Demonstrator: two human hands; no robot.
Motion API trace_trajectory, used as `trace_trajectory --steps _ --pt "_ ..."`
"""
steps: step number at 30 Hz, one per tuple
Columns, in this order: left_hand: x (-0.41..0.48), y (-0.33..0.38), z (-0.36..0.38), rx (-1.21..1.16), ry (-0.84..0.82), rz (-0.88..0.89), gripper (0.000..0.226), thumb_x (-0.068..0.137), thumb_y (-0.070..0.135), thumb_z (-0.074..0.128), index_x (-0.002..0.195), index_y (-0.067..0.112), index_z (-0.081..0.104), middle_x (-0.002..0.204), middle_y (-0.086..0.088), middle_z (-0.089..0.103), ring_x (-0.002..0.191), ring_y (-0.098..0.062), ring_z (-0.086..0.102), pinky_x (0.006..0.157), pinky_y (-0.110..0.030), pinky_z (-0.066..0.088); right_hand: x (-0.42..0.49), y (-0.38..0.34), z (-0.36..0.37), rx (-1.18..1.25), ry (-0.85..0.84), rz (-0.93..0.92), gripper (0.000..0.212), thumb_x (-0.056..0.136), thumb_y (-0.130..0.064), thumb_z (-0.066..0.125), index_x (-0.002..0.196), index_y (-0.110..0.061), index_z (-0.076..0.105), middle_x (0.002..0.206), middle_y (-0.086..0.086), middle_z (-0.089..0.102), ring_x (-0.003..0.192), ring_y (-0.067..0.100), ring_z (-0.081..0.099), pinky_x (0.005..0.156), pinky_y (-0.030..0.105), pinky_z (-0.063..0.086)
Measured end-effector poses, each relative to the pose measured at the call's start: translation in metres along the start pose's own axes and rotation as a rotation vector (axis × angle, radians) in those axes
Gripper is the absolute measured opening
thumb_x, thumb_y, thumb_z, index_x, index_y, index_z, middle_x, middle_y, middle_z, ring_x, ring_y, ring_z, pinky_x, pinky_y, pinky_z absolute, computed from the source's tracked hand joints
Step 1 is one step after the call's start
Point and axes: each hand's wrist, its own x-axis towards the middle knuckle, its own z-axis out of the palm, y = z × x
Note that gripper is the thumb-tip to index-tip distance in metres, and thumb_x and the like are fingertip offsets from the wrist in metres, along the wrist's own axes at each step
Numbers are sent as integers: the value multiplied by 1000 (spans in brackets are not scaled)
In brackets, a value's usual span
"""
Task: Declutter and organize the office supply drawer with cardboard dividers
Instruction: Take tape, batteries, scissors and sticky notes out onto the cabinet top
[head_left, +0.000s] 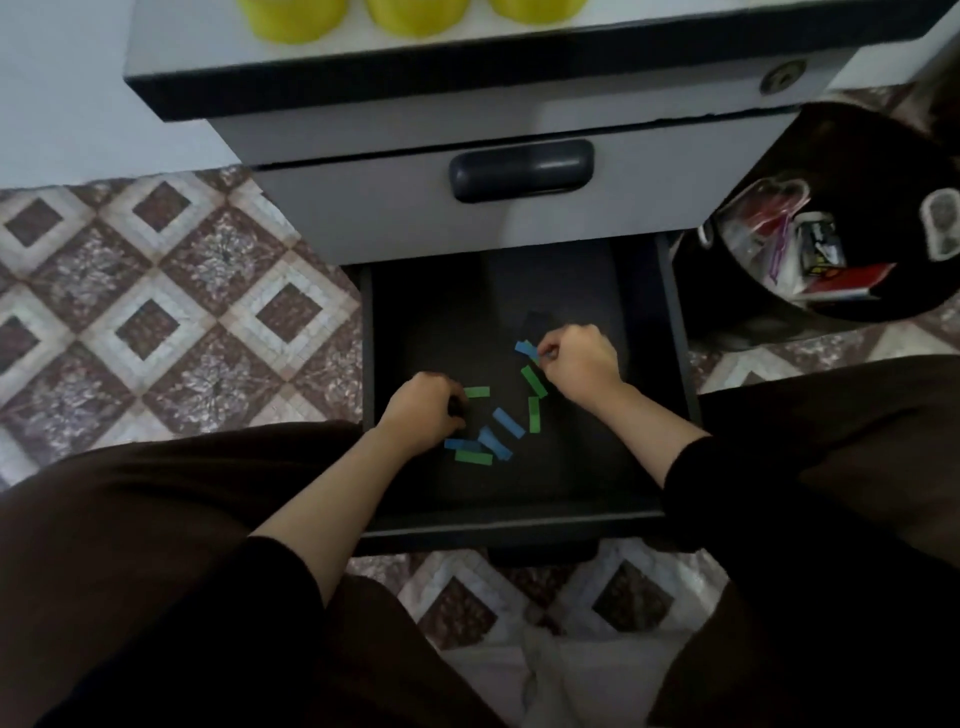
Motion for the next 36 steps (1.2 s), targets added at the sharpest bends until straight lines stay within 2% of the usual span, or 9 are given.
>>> trace_trajectory --steps 4,8,13,20,24,28,31,34,36 --pt "-4 -3 17 122 -53 -31 34 86 21 62 120 16 59 122 -5 56 110 -23 54 88 -34 48 9 -1 10 -10 16 12 23 89 -20 62 110 -15 66 112 7 63 103 22 59 85 30 45" --pt "-6 -5 32 191 -11 -24 33 90 12 52 123 11 50 125 -7 50 115 -24 48 85 -35 48 11 1 19 -16 15 33 26 89 -20 61 115 -15 61 116 7 59 105 24 57 86 33 45" --pt "-8 -5 41 201 17 -17 27 91 10 48 117 11 56 124 -7 49 115 -24 47 85 -33 46 9 10 28 -26 7 33 23 90 -18 59 113 -14 60 118 6 54 106 23 56 87 34 44" --pt "-3 -6 45 169 4 -22 24 90 6 48 113 7 56 121 -8 49 113 -24 48 85 -33 47 12 8 32 20 19 69 9 88 -10 61 97 -8 62 106 9 60 95 23 59 80 33 48" --pt "-2 -8 43 89 -32 -33 23 89 3 50 111 6 55 119 -11 51 109 -25 49 87 -34 47 12 8 33 82 6 86 7 87 -8 61 94 -9 63 97 9 64 89 21 62 78 35 53" --pt "1 -12 34 -103 -10 -65 19 89 1 50 105 6 57 106 -12 61 96 -26 59 84 -35 50 10 7 32 184 33 108 21 86 -5 61 106 -9 64 102 9 66 94 20 63 83 30 52" --pt "4 -11 27 -206 31 -43 23 89 2 53 109 8 62 104 -10 64 99 -22 60 89 -33 49 5 7 30 220 14 83 17 86 -4 62 101 -8 69 101 9 68 90 17 63 78 26 51" --pt "5 -3 21 -151 -31 55 19 89 10 58 106 14 66 111 -1 62 104 -14 57 93 -26 45 -2 4 29 259 -62 55 14 86 -5 63 97 -5 72 102 7 69 93 12 61 77 16 42" --pt "5 5 21 -89 -95 130 18 89 14 59 106 17 65 114 1 60 104 -11 55 93 -24 44 -5 3 28 271 -103 64 14 86 -5 63 97 -5 72 104 6 69 95 11 61 79 14 40"
